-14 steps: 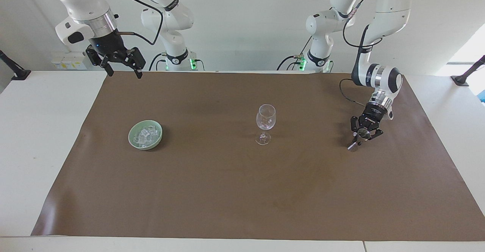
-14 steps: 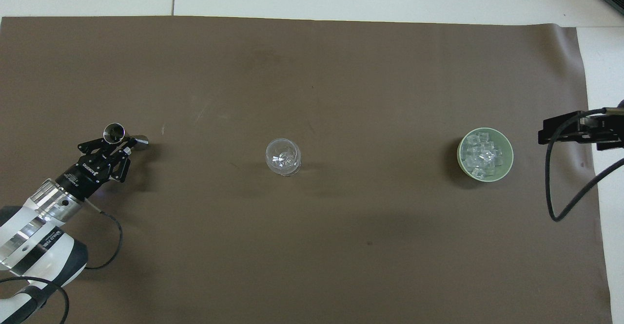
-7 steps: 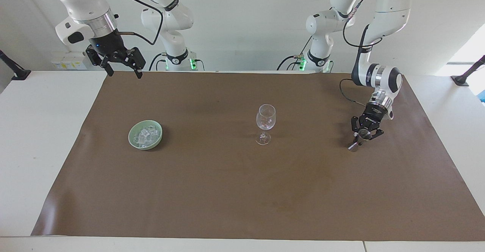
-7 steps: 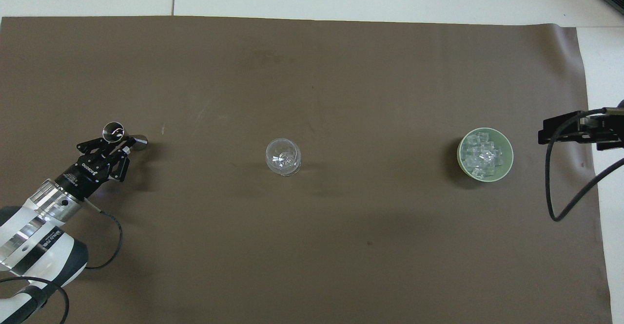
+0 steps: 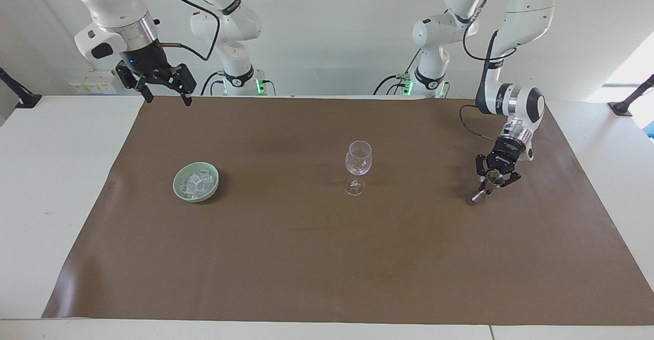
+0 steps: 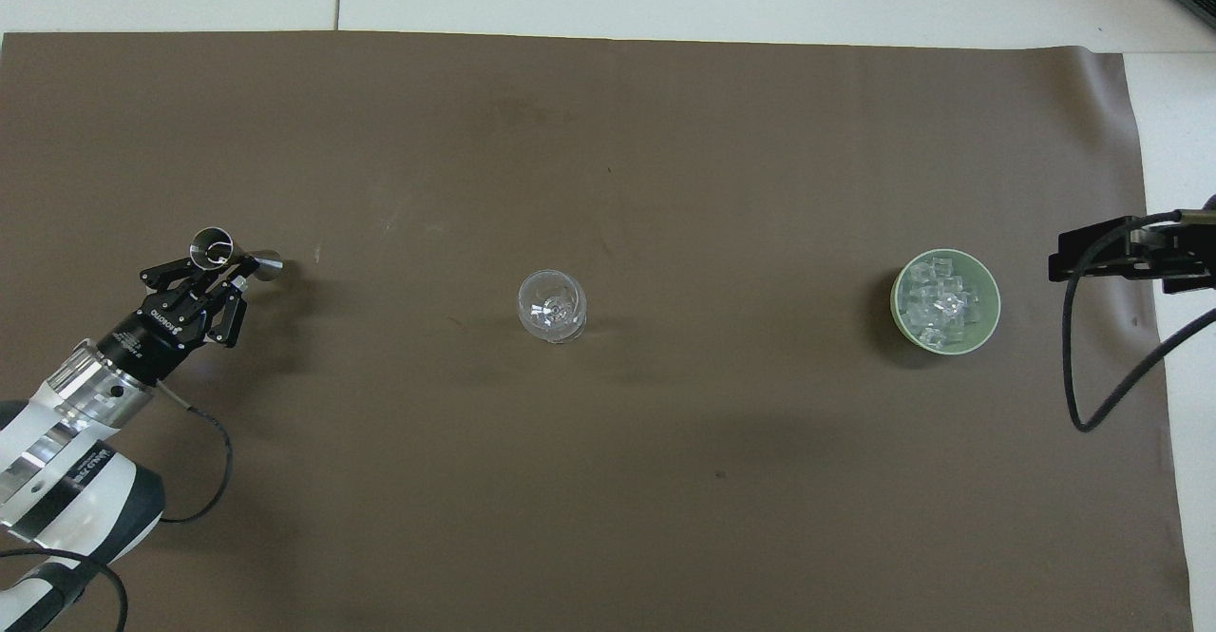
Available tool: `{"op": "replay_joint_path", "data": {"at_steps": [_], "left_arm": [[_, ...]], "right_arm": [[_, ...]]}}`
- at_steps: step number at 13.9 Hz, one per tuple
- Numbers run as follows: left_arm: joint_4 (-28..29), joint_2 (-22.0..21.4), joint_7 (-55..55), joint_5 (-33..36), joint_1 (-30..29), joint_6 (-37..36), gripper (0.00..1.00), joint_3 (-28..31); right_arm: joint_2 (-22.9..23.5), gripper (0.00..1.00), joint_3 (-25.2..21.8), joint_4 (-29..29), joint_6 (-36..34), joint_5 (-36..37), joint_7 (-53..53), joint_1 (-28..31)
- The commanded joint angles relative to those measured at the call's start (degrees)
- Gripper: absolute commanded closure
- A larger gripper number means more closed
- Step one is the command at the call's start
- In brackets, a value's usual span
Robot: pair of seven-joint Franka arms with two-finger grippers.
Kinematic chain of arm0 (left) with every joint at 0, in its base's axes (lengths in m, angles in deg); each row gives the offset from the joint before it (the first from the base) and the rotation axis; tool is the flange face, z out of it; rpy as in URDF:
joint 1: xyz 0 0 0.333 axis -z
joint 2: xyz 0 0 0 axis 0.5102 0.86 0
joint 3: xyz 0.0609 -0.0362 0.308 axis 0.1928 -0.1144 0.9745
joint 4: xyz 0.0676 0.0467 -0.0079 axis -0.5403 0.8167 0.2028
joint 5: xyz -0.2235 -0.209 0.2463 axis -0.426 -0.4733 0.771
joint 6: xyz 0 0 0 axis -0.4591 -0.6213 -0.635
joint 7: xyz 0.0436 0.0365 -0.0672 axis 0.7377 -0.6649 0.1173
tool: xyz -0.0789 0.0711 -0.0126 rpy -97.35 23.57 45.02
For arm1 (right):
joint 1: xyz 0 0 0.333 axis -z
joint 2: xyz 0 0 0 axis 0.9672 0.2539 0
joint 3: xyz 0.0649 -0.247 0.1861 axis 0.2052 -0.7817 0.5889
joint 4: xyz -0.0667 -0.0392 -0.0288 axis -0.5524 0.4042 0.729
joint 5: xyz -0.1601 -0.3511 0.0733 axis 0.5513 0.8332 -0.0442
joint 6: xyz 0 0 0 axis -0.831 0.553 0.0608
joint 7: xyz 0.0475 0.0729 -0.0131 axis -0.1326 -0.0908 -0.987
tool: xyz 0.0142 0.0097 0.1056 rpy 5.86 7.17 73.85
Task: Pour wine and add ice with both arms
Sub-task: 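Carry the jigger with the left gripper over the clear glass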
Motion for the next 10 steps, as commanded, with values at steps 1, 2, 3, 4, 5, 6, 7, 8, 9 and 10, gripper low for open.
{"op": "replay_joint_path", "data": {"at_steps": [1, 2, 3, 4, 5, 6, 7, 8, 9, 10], "left_arm": [[1.44, -6.18, 4.69, -1.02, 4.49, 3.58, 1.00, 0.33], [1.35, -8.38, 6.97, -1.02, 7.21, 7.43, 1.00, 0.24], [1.18, -10.14, 9.86, -1.02, 9.67, 10.34, 1.00, 0.24], [0.92, -11.38, 11.98, -1.02, 11.96, 12.81, 1.00, 0.24], [0.57, -11.91, 13.39, -1.02, 12.94, 13.88, 1.00, 0.24], [0.39, -12.53, 14.63, -1.02, 13.47, 13.98, 1.00, 0.24], [0.39, -13.49, 15.60, -1.02, 14.61, 14.41, 1.00, 0.24], [0.47, -14.54, 16.21, -0.94, 15.32, 15.29, 1.00, 0.24], [0.39, -15.42, 17.96, -0.94, 16.54, 16.25, 1.00, 0.24], [0.39, -16.56, 19.72, -0.85, 17.77, 16.70, 1.00, 0.24]], "right_arm": [[-0.79, 0.00, 0.22, -0.40, -0.71, 0.35, 1.15, 0.15], [-0.79, 0.00, 0.22, -0.40, -0.71, 0.35, 1.24, 0.15], [-0.79, 0.00, 0.22, -0.40, -0.71, 0.35, 1.15, 0.15], [-0.79, 0.00, 0.22, -0.31, -0.71, 0.35, 1.24, 0.15], [-0.79, 0.00, 0.22, -0.40, -0.71, 0.35, 1.15, 0.15], [-0.79, 0.00, 0.22, -0.40, -0.71, 0.35, 1.15, 0.15], [-0.79, 0.00, 0.22, -0.40, -0.71, 0.35, 1.24, 0.15], [-0.79, 0.00, 0.22, -0.40, -0.71, 0.35, 1.24, 0.15], [-0.79, 0.00, 0.22, -0.40, -0.71, 0.35, 1.15, 0.15], [-0.79, 0.00, 0.22, -0.31, -0.71, 0.35, 1.24, 0.15]]}}
